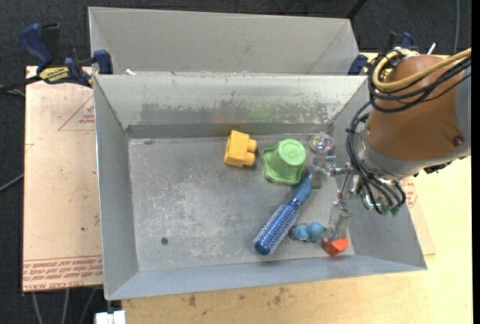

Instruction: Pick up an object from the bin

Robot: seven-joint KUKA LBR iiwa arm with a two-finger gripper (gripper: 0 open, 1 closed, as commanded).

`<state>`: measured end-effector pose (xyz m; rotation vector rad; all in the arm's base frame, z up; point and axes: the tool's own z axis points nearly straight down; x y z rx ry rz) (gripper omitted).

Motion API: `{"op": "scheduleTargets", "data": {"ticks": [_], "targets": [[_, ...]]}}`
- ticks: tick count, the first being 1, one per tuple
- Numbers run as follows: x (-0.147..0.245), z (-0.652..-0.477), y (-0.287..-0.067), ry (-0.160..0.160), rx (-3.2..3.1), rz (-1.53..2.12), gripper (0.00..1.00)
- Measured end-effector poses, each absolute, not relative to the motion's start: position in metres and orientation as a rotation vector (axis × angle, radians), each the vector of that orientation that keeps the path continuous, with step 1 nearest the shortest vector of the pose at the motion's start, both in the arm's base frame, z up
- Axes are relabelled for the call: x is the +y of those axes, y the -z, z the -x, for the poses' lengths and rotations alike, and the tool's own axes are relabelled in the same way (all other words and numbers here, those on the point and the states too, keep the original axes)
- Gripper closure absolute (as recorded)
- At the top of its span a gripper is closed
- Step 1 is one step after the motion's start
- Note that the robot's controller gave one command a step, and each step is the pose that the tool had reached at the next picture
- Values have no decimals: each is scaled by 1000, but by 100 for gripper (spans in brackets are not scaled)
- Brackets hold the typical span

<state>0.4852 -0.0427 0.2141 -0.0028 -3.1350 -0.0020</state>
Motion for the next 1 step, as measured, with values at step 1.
{"op": "scheduleTargets", "data": {"ticks": [1], "targets": [[7,-498,-77,4,-3115,-380,0]]}}
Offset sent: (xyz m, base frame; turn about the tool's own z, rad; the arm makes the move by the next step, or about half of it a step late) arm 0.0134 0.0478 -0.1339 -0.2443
